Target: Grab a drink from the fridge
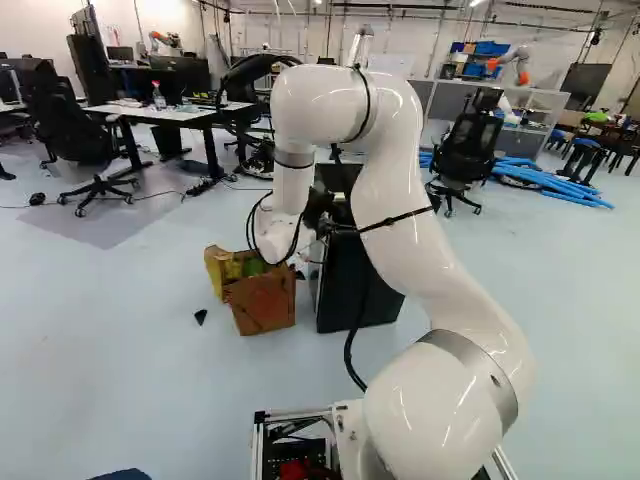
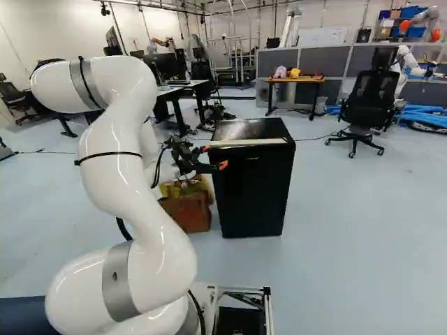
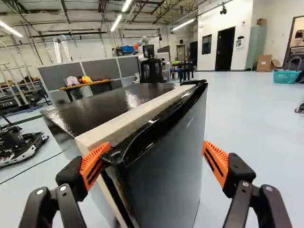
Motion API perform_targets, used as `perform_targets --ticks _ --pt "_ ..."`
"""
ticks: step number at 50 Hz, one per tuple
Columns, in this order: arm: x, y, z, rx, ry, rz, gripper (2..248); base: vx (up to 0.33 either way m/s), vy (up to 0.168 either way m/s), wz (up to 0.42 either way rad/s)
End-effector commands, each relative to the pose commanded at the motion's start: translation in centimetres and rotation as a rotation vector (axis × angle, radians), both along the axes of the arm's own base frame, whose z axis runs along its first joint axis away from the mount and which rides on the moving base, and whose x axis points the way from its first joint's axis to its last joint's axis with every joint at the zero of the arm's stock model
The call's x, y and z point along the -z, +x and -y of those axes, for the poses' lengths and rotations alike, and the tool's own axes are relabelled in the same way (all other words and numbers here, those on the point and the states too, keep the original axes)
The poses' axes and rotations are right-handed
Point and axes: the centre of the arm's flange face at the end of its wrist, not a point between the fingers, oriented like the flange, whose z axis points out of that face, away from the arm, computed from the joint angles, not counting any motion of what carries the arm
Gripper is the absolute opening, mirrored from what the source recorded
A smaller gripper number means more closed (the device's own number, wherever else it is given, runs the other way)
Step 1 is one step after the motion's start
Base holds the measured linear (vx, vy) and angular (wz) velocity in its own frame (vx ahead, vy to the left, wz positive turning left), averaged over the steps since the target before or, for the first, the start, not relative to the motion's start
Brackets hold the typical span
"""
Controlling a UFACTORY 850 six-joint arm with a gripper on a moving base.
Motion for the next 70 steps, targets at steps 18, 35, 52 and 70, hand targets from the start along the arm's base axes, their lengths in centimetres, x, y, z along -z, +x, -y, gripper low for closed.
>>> perform_targets --ticks 18,35,52,70 --pt "-0.1 -1.6 0.3 0.007 -0.007 -0.02 247 0.0 0.0 0.0" --pt "-0.2 -3.6 0.6 0.008 -0.018 -0.047 247 0.0 0.0 0.0" --pt "-0.3 -6.2 1.0 0.012 -0.036 -0.077 247 0.0 0.0 0.0" --pt "-0.5 -9.0 1.7 0.025 -0.061 -0.107 247 0.0 0.0 0.0"
